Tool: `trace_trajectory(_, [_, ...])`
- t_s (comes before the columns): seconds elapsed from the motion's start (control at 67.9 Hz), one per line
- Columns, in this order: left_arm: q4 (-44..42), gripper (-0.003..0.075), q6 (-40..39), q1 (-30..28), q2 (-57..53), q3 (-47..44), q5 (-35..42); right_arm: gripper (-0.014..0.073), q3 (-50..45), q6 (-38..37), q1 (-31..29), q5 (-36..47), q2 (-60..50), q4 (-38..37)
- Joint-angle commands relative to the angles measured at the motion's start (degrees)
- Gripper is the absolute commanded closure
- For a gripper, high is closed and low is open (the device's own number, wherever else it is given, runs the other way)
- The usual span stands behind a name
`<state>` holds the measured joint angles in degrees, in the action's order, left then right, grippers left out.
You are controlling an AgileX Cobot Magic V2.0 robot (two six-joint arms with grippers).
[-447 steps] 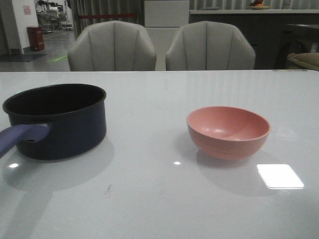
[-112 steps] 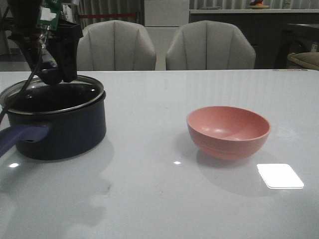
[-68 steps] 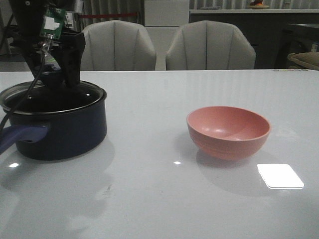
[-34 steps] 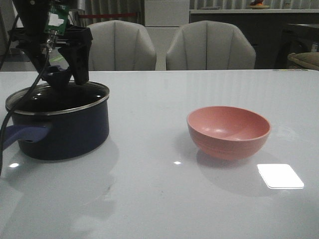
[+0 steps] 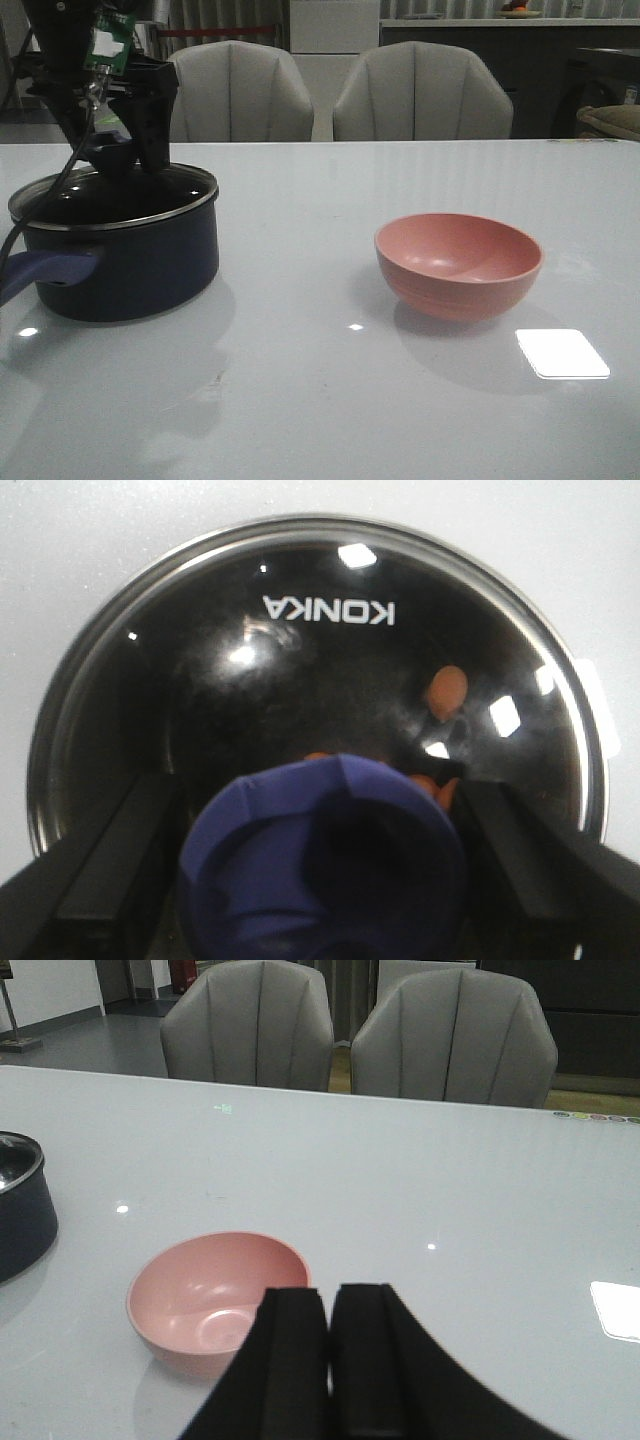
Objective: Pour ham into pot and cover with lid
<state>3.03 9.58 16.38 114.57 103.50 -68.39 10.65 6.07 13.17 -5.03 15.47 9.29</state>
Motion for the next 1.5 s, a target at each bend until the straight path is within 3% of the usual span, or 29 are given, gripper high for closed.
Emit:
trace_trajectory(0.0, [-0.27,0.0151,-0.08,0.43,-3.17,1.48,1.57,0.0428,1.67,0.18,-0.09,5.03,0.47,0.08])
trace_trajectory(0.309, [-0.27,0.015,-0.08,0.43,-3.17,1.48,2.51,0.0428,1.67,0.18,-0.09,5.03,0.47,0.08])
trace_trajectory(0.545, [-0.28,0.0043,-0.08,0.43,-3.17,1.48,2.9,0.0428,1.67,0.18,-0.09,5.03,0.47,0.08])
trace_trajectory(0.648, [-0.28,0.004,-0.08,0.43,-3.17,1.58,2.63,0.0428,1.67,0.18,-0.09,5.03,0.47,0.08])
trace_trajectory(0.869, [-0.28,0.004,-0.08,0.43,-3.97,6.82,-3.86,0.0428,1.67,0.18,-0.09,5.03,0.47,0.08])
trace_trajectory(1.238, [4.21,0.0041,-0.08,0.43,-17.8,5.63,-4.26,0.0428,1.67,0.18,-0.09,5.03,0.47,0.08])
trace_trajectory(1.488, [5.52,0.0041,0.02,0.43,-32.93,-7.58,-0.08,0.0428,1.67,0.18,-0.09,5.03,0.47,0.08])
